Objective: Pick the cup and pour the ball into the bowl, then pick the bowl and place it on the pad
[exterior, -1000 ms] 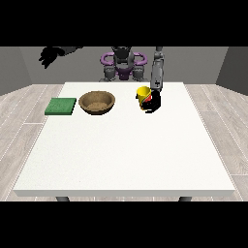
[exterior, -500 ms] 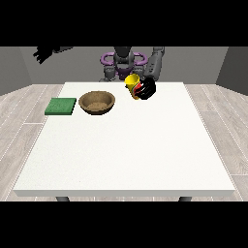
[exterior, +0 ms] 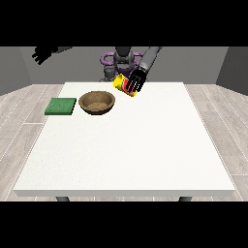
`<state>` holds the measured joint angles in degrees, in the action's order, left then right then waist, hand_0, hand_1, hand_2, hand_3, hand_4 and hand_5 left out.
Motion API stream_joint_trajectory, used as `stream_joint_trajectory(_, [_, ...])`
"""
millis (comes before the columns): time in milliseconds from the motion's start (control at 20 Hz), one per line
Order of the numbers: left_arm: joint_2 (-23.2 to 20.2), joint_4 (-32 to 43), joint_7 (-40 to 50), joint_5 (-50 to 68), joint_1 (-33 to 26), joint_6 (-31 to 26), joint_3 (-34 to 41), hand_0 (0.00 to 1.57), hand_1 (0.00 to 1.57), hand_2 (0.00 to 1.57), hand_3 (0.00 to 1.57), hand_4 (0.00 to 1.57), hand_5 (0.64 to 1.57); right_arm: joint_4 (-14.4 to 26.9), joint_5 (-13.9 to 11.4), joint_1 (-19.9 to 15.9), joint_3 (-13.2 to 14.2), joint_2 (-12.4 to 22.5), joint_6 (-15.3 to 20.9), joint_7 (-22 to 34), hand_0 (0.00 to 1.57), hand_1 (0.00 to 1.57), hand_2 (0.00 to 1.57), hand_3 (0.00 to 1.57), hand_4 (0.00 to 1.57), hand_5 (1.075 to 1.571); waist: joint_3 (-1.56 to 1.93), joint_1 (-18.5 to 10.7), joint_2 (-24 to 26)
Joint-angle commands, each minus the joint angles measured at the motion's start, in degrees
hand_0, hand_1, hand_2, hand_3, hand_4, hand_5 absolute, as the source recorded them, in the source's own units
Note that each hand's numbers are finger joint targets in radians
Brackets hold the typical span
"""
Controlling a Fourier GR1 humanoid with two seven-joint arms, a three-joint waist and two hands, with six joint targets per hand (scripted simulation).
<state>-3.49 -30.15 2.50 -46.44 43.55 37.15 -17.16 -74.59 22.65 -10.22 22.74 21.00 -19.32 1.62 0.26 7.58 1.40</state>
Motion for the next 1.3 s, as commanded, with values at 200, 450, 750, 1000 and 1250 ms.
stream_joint_trajectory(200, [3.4,0.9,20.3,-12.9,7.3,-8.1,-12.1,1.33,1.33,1.57,1.57,1.47,1.535,9.1,-0.8,0.2,0.6,1.5,-4.0,-3.3,0.0,0.0,0.0,0.12,0.7,1.561,-0.14,-0.9,3.1])
stream_joint_trajectory(450, [3.5,3.4,27.8,-22.1,11.7,-12.8,-18.7,1.46,1.46,1.57,1.57,1.26,1.557,10.5,0.0,-2.8,1.1,3.3,-4.3,-1.9,0.0,0.0,0.0,0.18,0.69,1.556,-0.14,-0.9,3.1])
stream_joint_trajectory(750, [3.5,2.3,33.7,-27.1,18.2,-25.2,-23.4,0.73,0.73,1.57,1.57,1.01,1.57,10.1,-3.0,-4.7,-2.8,-2.1,-0.6,-3.1,0.0,0.0,0.0,0.3,0.7,1.555,-0.2,1.6,2.9])
stream_joint_trajectory(1000, [3.5,-3.3,32.1,-27.8,12.1,-31.8,-28.7,0.33,0.33,1.28,1.57,1.09,1.569,9.5,-2.3,-7.4,-2.9,-0.6,0.1,0.1,0.0,0.0,0.0,0.33,0.69,1.549,-0.26,2.4,3.8])
stream_joint_trajectory(1250, [3.5,-11.8,32.5,-26.4,14.0,-40.8,-27.1,0.0,0.0,1.06,1.55,1.11,1.57,11.5,-2.5,-6.9,-2.6,-0.3,0.3,-0.1,0.0,0.0,0.0,0.14,0.73,1.546,-0.25,0.5,4.6])
